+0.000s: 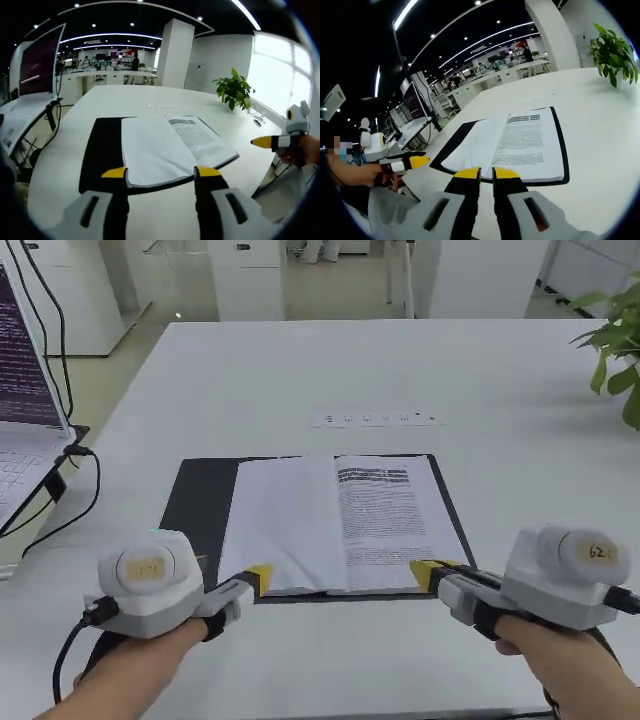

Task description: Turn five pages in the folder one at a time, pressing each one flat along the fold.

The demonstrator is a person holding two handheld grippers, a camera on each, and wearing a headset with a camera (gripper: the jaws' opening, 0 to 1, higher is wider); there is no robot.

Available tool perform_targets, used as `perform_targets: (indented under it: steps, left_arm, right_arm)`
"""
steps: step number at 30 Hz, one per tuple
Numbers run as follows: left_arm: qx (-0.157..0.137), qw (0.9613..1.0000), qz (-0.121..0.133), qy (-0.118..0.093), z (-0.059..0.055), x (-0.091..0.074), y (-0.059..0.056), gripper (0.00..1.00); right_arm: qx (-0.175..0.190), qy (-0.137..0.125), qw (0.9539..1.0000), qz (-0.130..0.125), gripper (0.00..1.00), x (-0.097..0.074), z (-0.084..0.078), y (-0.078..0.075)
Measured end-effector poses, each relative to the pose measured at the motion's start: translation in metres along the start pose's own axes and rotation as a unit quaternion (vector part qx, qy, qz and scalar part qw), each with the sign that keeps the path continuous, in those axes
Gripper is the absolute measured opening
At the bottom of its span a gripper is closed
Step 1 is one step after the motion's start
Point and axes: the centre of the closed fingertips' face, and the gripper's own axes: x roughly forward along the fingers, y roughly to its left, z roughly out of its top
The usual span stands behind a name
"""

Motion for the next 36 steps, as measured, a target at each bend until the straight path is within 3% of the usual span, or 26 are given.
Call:
perform_targets:
  steps: [9,13,21,27,30,36]
  left_arm:
    - [-0.007,0.9999,0.008,-0.003,0.010,-0.032,0.003,0.63]
    - [-0.014,0.9998,0.011,-0.007,0.015,-0.045,0.003,0.71]
    - [0.015,0.9995,0.022,-0.019,0.021,-0.059,0.003,0.85]
    - [0.013,0.9994,0.027,-0.016,0.016,-0.062,0.003,0.99]
    - [0.016,0.9993,0.031,-0.015,0.014,-0.062,0.003,0.99]
    - [0.028,0.9989,0.034,-0.013,0.011,-0.062,0.004,0.99]
  right_arm:
    - [-0.019,0.008,0.9991,-0.038,0.33,-0.010,0.003,-0.031]
    - [-0.029,0.011,0.9986,-0.043,0.43,-0.015,0.004,-0.037]
    - [-0.071,0.014,0.9964,-0.044,0.65,-0.022,0.003,-0.045]
    - [-0.087,0.016,0.9948,-0.051,0.94,-0.023,0.002,-0.050]
    - [-0.090,0.017,0.9948,-0.046,0.99,-0.023,0.002,-0.049]
    - [-0.099,0.011,0.9941,-0.042,1.00,-0.019,0.004,-0.049]
